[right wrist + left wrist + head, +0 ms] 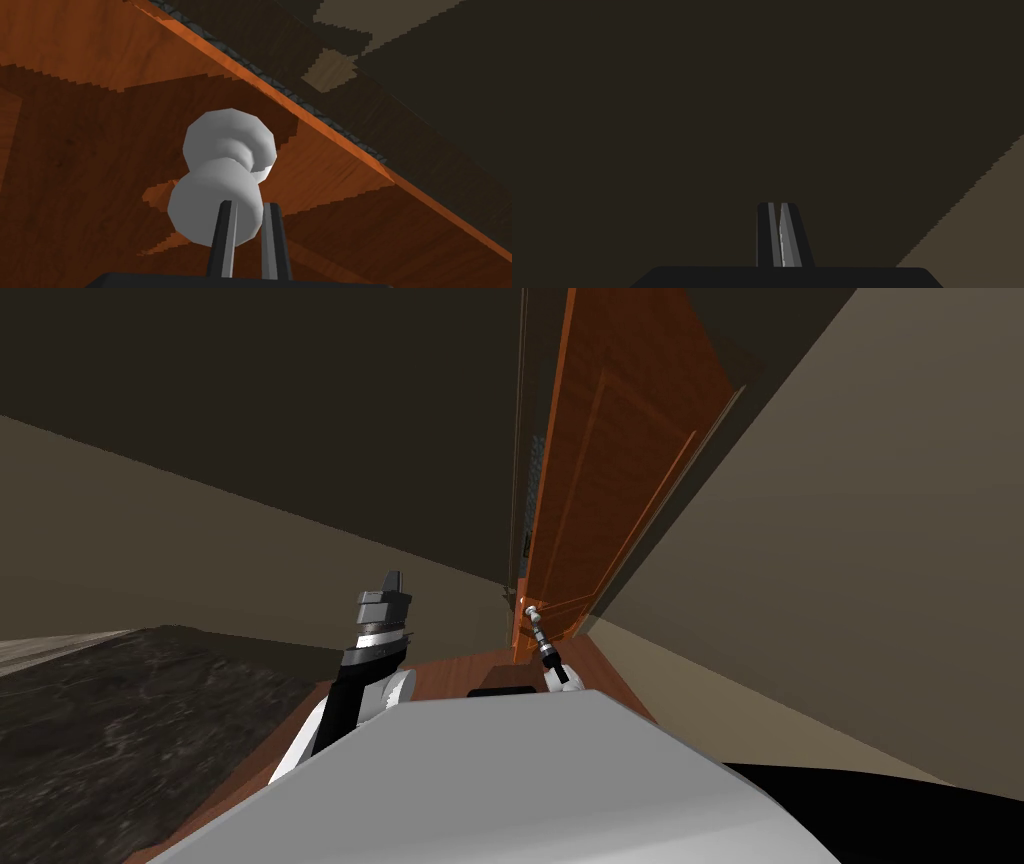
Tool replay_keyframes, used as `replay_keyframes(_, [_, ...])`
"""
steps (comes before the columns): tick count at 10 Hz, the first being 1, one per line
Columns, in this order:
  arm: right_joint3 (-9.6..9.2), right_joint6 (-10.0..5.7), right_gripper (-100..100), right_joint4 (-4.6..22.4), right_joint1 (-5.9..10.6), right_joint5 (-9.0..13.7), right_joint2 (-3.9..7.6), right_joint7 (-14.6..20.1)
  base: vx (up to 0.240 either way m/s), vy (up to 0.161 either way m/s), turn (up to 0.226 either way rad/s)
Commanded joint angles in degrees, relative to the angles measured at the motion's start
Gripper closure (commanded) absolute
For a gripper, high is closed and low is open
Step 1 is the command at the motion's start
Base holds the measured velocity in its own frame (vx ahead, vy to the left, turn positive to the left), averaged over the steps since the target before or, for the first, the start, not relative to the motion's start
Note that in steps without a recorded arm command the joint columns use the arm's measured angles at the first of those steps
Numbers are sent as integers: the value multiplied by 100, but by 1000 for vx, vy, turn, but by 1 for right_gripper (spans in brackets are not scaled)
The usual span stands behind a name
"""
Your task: Pull the door open
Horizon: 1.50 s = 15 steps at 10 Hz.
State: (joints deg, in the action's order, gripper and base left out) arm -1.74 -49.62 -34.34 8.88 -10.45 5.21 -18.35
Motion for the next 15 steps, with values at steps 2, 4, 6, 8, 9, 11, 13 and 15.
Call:
replay_keyframes(2, [99,-37,-100,46,18,-101,48,-327,-43,11,53])
replay_keyframes(4, [187,-71,-100,83,32,-192,94,-632,-50,6,46])
replay_keyframes(6, [281,-107,-100,124,47,-289,144,-961,-53,4,56])
replay_keyframes(8, [328,-125,-100,145,54,-339,169,-1167,-43,4,36])
replay_keyframes(9, [379,-144,-100,167,63,-392,196,-1378,-34,-1,30])
replay_keyframes(11, [429,-164,-100,189,71,-444,222,-1590,-37,-4,39])
replay_keyframes(13, [531,-202,-100,234,88,-550,273,-1964,-44,-5,54])
replay_keyframes(15, [582,-221,-100,257,97,-603,299,-2259,-33,-12,23])
